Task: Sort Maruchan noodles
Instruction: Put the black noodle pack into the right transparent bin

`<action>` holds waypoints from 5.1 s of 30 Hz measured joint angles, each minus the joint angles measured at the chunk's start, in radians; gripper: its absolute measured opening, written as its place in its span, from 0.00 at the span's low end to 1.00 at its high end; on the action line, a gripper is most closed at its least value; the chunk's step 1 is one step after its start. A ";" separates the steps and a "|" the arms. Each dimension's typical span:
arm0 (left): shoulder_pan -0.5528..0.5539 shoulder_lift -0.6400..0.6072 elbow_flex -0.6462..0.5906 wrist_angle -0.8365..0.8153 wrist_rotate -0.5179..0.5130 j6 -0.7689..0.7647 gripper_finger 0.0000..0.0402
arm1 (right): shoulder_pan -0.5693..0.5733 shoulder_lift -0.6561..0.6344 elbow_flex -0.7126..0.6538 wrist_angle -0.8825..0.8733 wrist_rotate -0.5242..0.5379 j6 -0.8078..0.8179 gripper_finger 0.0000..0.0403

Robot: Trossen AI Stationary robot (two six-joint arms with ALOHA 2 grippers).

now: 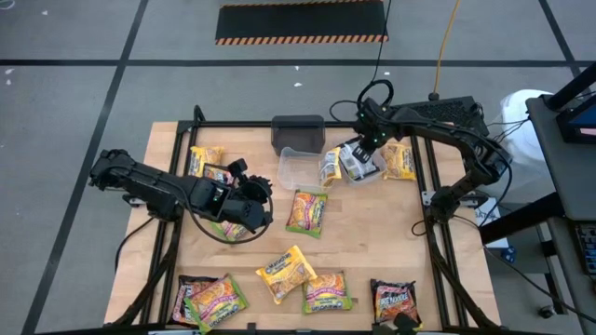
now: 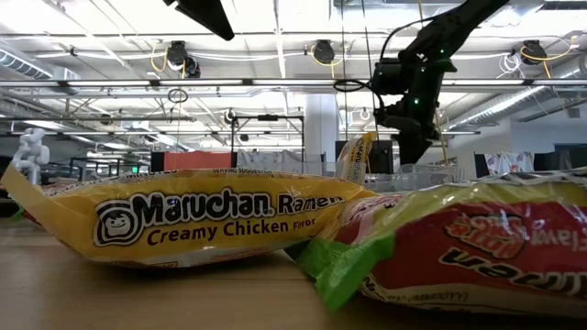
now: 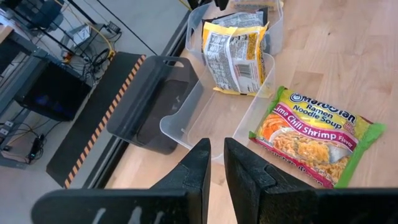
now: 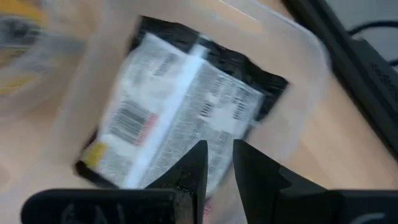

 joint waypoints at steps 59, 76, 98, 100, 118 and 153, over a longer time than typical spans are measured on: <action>0.000 0.000 0.000 -0.001 0.004 -0.013 0.13 | 0.099 0.143 -0.114 0.305 0.019 -0.234 0.01; 0.000 0.000 0.000 -0.001 0.004 -0.014 0.13 | 0.102 0.029 -0.120 0.290 0.018 -0.265 0.00; 0.000 0.000 0.000 -0.002 0.029 -0.013 0.13 | 0.095 -0.005 -0.116 0.289 0.027 -0.215 0.03; 0.000 0.000 0.000 -0.002 0.029 -0.013 0.13 | 0.095 -0.005 -0.116 0.283 0.024 -0.237 0.07; 0.000 0.000 0.000 -0.001 0.030 -0.015 0.13 | 0.060 0.074 -0.114 0.260 -0.041 -0.233 0.26; -0.001 0.000 0.000 -0.001 0.030 -0.030 0.13 | 0.030 0.042 -0.120 0.267 -0.004 -0.334 0.00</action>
